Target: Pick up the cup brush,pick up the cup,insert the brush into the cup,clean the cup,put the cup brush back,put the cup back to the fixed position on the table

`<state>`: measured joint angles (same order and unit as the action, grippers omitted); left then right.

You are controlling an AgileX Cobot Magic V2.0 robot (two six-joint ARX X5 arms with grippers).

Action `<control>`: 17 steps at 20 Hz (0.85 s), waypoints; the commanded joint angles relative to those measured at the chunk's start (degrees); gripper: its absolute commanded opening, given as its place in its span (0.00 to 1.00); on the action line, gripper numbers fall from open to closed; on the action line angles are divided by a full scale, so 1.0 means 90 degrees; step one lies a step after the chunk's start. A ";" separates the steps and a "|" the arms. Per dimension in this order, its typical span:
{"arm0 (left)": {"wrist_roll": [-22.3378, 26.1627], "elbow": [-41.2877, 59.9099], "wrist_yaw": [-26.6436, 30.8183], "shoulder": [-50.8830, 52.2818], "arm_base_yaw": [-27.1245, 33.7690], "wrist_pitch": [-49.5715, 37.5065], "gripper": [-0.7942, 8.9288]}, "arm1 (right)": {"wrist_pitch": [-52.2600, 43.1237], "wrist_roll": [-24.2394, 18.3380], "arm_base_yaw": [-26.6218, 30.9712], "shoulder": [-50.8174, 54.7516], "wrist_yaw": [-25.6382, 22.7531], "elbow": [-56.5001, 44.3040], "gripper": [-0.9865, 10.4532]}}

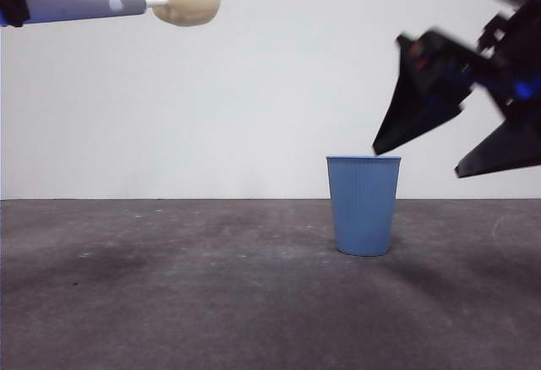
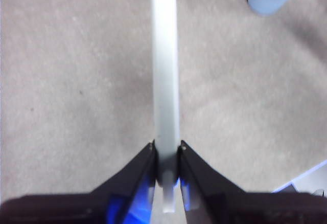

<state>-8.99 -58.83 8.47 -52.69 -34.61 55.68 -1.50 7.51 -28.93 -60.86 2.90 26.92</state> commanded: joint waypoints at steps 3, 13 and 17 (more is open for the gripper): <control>0.0080 0.0015 0.0000 0.0019 0.0010 0.0138 0.07 | -0.1620 -0.0070 0.0010 -0.1307 -0.0197 -0.0112 0.61; -0.0002 0.0015 0.0002 0.0019 0.0010 0.0318 0.07 | -0.4767 -0.0279 0.0595 -0.3589 0.0044 -0.0109 0.61; -0.0151 0.0015 0.0002 0.0019 0.0007 0.0272 0.07 | -0.5236 -0.0573 0.0595 -0.3844 0.0185 -0.0095 0.61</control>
<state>-9.61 -58.83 8.45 -52.69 -34.61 58.67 -48.38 3.42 -23.51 -94.74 4.51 26.52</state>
